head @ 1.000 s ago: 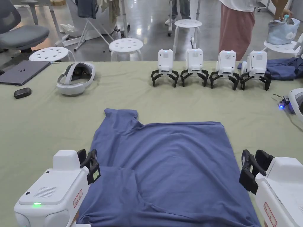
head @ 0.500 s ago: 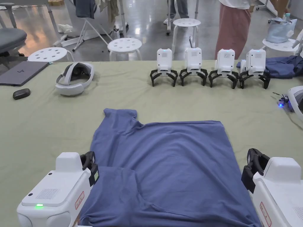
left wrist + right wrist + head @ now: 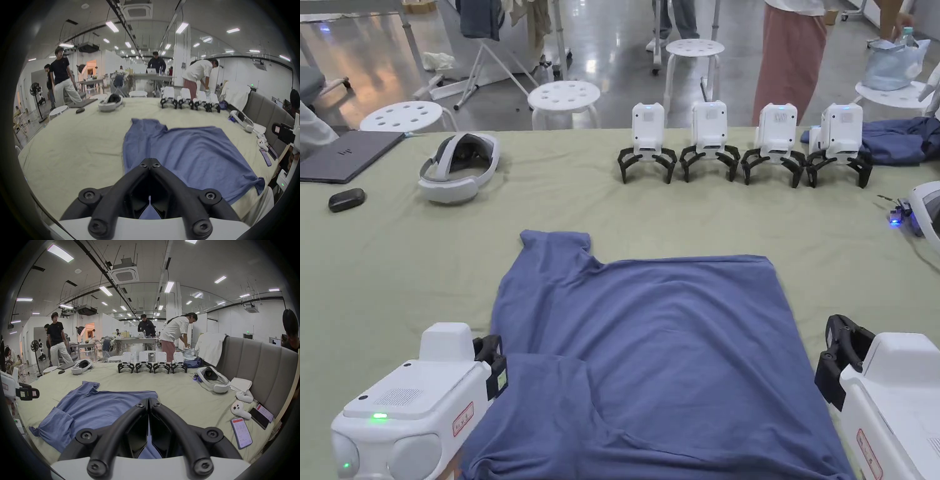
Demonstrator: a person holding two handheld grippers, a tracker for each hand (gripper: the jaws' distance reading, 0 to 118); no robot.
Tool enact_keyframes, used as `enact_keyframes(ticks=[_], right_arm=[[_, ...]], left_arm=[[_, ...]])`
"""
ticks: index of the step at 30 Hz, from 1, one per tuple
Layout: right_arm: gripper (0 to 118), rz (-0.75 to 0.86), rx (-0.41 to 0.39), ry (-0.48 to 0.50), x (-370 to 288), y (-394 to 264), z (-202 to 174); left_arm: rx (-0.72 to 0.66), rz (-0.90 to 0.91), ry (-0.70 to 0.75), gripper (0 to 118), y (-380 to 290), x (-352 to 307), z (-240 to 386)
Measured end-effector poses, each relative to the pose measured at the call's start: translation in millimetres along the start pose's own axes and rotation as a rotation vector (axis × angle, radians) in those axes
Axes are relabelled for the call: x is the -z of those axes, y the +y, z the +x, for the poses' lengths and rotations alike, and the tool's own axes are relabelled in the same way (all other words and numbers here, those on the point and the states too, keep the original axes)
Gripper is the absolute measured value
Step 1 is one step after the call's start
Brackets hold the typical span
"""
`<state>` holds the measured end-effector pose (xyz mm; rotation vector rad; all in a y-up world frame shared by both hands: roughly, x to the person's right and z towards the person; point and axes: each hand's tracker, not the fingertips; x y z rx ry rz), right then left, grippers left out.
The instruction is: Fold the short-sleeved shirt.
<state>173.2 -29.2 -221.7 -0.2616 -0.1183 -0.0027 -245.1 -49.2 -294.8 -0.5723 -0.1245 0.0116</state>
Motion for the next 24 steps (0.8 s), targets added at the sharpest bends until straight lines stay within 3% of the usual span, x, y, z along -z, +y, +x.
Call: enact_keyframes(ticks=[13, 17, 20, 21, 24], right_arm=[[4, -0.041, -0.003, 0.005, 6.0, -8.3, 3.3], [4, -0.056, -0.006, 0.012, 6.8, -12.3, 2.0], [4, -0.070, 0.000, 0.019, 7.1, -15.8, 1.3], [4, -0.073, 0.000, 0.021, 7.2, -17.5, 0.6], [4, -0.083, -0.001, 0.023, 7.0, -21.1, -0.3]], left_arm=[[-0.103, -0.303, -0.018, 1, -46.3, 7.1, -42.1], [-0.119, -0.355, -0.025, 24, -58.2, 6.6, -48.7], [-0.102, -0.377, -0.011, 88, -65.9, 5.1, -46.8], [-0.096, -0.387, -0.006, 100, -68.1, 5.5, -45.7], [-0.093, -0.384, 0.004, 104, -74.0, 7.5, -44.7]])
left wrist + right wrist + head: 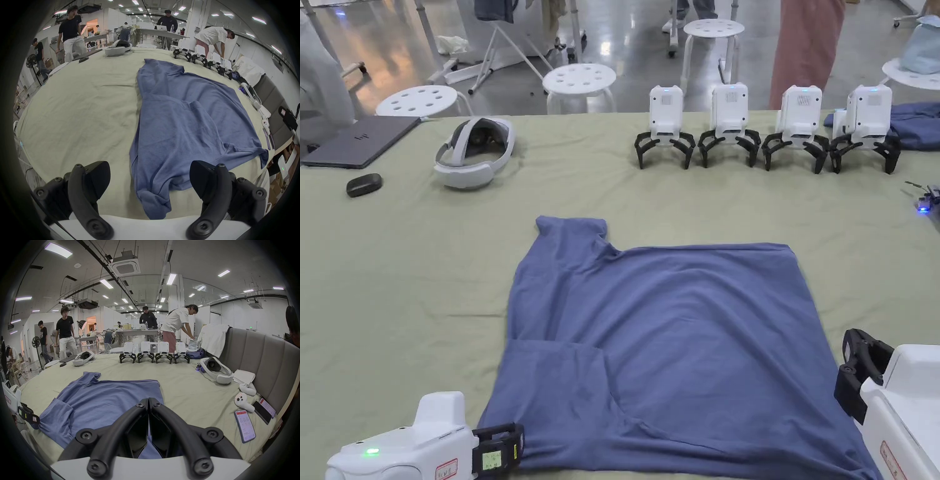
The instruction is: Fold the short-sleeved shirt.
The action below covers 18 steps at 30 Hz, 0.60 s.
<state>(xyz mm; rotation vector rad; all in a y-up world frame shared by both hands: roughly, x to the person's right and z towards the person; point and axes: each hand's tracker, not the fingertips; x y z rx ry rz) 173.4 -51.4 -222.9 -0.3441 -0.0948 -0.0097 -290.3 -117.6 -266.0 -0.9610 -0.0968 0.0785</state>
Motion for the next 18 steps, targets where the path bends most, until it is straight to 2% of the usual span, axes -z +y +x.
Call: enact_keyframes(ticks=[4, 10, 11, 13, 15, 18], right_arm=[[4, -0.009, 0.004, 0.003, -0.6, -2.3, -0.3], [4, -0.014, 0.010, 0.001, -2.3, -3.7, 3.9], [4, -0.016, 0.010, 0.000, -2.2, -4.0, 4.8], [4, -0.018, 0.013, -0.002, -2.2, -4.3, 6.1], [4, -0.017, 0.018, -0.004, -2.8, -4.3, 7.5], [4, -0.015, 0.023, -0.008, -4.7, -3.8, 8.9]], left_arm=[[-0.028, -0.051, 0.004, 103, -3.6, 12.7, 0.0], [-0.032, -0.090, 0.000, 65, -11.9, 17.3, 2.6], [-0.022, -0.085, -0.002, 47, -12.0, 15.9, 4.5], [-0.018, -0.081, -0.028, 20, -10.6, 11.6, 7.5], [-0.049, -0.089, -0.113, 13, -9.0, 10.7, 10.5], [0.006, -0.061, -0.073, 11, -9.4, 9.0, 14.4]])
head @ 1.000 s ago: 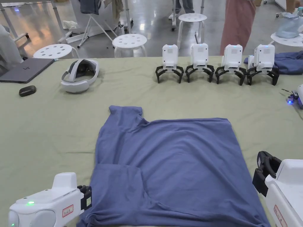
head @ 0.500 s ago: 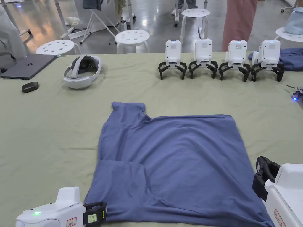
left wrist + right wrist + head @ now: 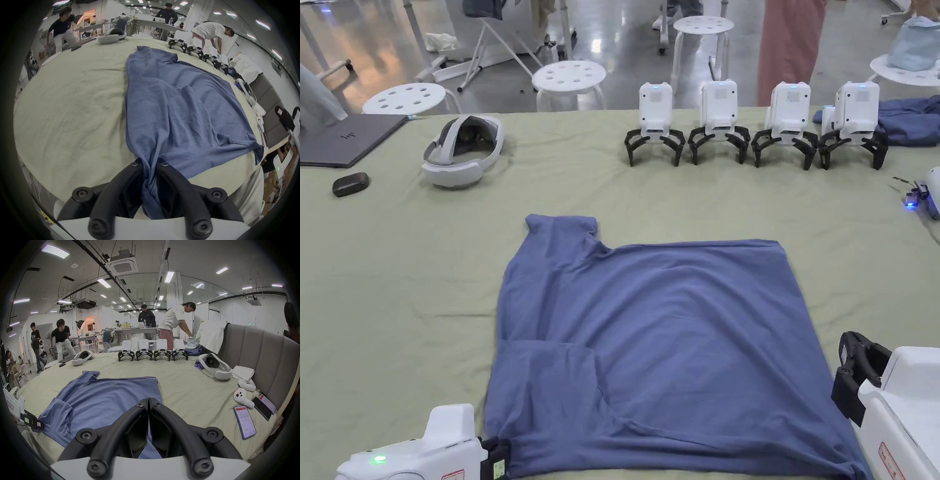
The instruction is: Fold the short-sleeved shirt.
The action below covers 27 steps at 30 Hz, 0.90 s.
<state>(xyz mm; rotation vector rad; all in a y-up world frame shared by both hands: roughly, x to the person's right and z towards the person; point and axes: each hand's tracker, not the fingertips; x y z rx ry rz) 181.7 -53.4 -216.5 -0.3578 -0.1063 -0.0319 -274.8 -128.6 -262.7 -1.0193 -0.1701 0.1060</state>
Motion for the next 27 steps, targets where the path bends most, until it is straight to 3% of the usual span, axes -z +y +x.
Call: enact_keyframes(ticks=[8, 16, 18, 19, 21, 23, 27], right_arm=[[5, -0.048, 0.028, 0.014, -3.0, -3.4, 12.7], [9, -0.279, 0.080, 0.007, -6.3, -39.5, 37.1], [23, -0.341, 0.114, 0.026, -6.3, -49.0, 42.2], [35, -0.369, 0.122, 0.034, -6.3, -53.3, 44.1], [75, -0.376, 0.143, 0.014, -7.7, -62.2, 45.1], [102, -0.422, 0.154, 0.020, -7.0, -69.2, 46.0], [104, -0.476, 0.142, 0.023, -11.5, -80.8, 44.0]], left_arm=[[-0.021, 0.065, -0.030, 11, 13.0, -25.5, 0.3], [-0.008, 0.095, -0.037, 11, 16.7, -31.6, 6.5], [-0.008, 0.095, -0.036, 11, 15.7, -31.7, 6.6], [-0.009, 0.095, -0.037, 11, 15.2, -31.7, 6.5], [-0.012, 0.096, -0.037, 11, 14.7, -32.4, 6.8], [-0.014, 0.098, -0.037, 11, 14.4, -33.5, 7.4], [-0.014, 0.100, -0.039, 11, 15.2, -34.4, 7.6]])
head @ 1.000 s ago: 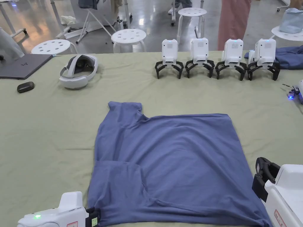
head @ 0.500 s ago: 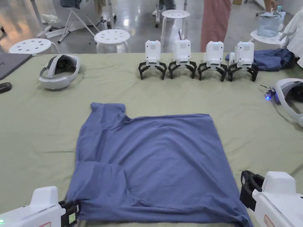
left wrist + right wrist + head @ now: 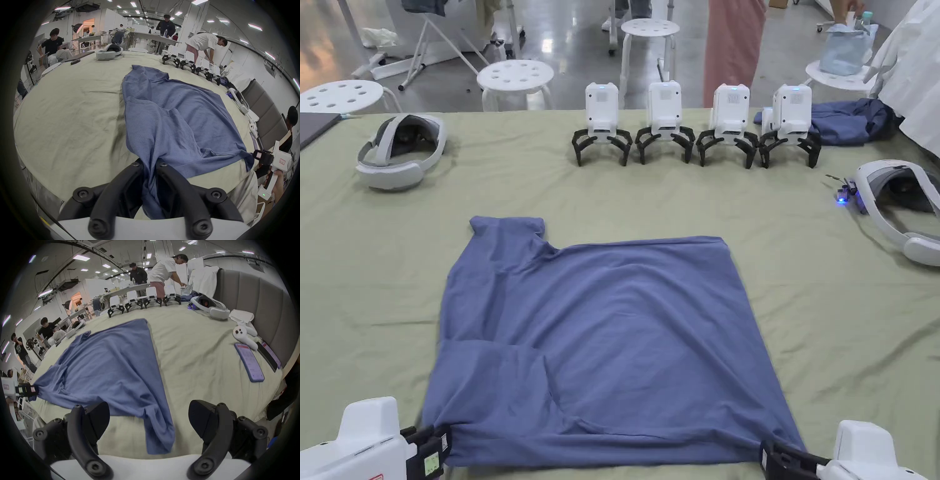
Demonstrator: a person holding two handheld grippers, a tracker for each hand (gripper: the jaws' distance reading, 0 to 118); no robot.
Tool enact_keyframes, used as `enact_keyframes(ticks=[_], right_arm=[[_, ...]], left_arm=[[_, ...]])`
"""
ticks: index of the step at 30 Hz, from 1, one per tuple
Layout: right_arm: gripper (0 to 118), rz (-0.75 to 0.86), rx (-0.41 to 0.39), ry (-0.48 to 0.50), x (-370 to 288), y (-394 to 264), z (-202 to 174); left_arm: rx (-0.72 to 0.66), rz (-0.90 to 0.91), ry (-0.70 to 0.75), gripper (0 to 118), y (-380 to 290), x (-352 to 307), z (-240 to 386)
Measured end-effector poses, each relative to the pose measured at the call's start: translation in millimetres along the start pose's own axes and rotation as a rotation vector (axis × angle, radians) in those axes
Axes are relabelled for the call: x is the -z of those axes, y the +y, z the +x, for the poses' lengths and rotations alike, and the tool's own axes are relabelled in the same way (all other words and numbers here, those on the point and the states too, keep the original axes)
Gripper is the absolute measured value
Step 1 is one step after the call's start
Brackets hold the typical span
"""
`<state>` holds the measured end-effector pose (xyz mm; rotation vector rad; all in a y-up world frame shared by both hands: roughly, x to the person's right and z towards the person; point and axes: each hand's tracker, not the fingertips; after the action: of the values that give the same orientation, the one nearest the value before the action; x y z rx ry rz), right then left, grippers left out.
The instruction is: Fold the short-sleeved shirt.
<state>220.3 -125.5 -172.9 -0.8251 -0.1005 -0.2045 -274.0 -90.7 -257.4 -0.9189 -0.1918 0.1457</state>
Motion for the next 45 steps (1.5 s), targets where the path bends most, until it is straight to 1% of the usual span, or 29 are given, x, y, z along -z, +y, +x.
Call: enact_keyframes(ticks=[2, 6, 8, 9, 10, 11, 13, 14, 15, 18, 20, 25, 28, 34, 41, 45], right_arm=[[104, -0.046, -0.021, -0.009, 3.7, -4.3, 0.3], [102, -0.079, -0.016, -0.019, 9.4, -9.2, 0.9], [102, -0.105, -0.029, -0.015, 11.9, -10.4, -0.7], [97, -0.110, -0.031, -0.020, 12.5, -11.2, -1.6], [89, -0.113, -0.034, -0.021, 12.7, -11.7, -1.7], [69, -0.121, -0.042, -0.022, 13.2, -11.8, -1.6], [37, -0.134, -0.054, -0.036, 13.4, -13.1, -4.5], [13, -0.126, -0.059, -0.037, 12.6, -14.4, -4.2], [9, -0.109, -0.058, -0.038, 10.5, -15.2, -2.6], [7, -0.088, -0.029, -0.016, 2.9, -12.4, 0.3], [7, -0.072, -0.041, -0.020, -1.4, -9.6, 0.6], [7, 0.006, -0.031, 0.000, -16.7, 7.0, 3.2], [7, 0.049, -0.041, 0.001, -21.5, 25.1, 2.2], [7, 0.122, -0.059, 0.021, -17.8, 66.7, -1.3], [7, 0.160, -0.106, 0.034, 14.1, 116.8, -14.4], [7, 0.139, -0.086, 0.042, 45.3, 139.0, -13.9]], left_arm=[[0.003, -0.002, 0.000, 11, 0.2, 0.2, 0.3], [0.004, -0.004, -0.001, 11, 0.6, 0.9, -0.6], [0.002, -0.005, -0.002, 11, 0.3, 0.8, -0.4], [0.001, -0.006, -0.002, 11, 0.2, 1.0, -0.5], [0.001, -0.007, -0.002, 11, 0.0, 1.1, -0.5], [0.000, -0.008, -0.002, 11, -0.1, 1.6, -0.9], [-0.001, -0.009, -0.001, 11, -0.6, 2.1, -1.2], [-0.003, -0.011, -0.001, 11, -0.9, 2.3, -1.3], [-0.003, -0.012, -0.001, 11, -1.1, 2.7, -1.8], [-0.006, -0.014, 0.001, 11, -2.0, 3.4, -2.8], [-0.009, -0.014, 0.002, 11, -1.8, 3.1, -3.0], [-0.033, 0.001, -0.009, 11, 4.0, 3.2, -6.4], [-0.065, 0.022, -0.023, 11, 15.5, 3.6, -9.5], [-0.079, 0.077, -0.038, 11, 44.8, 4.0, -11.4], [-0.055, 0.105, -0.033, 11, 93.5, 23.0, -8.3], [-0.050, 0.095, -0.020, 11, 119.9, 46.7, -12.0]])
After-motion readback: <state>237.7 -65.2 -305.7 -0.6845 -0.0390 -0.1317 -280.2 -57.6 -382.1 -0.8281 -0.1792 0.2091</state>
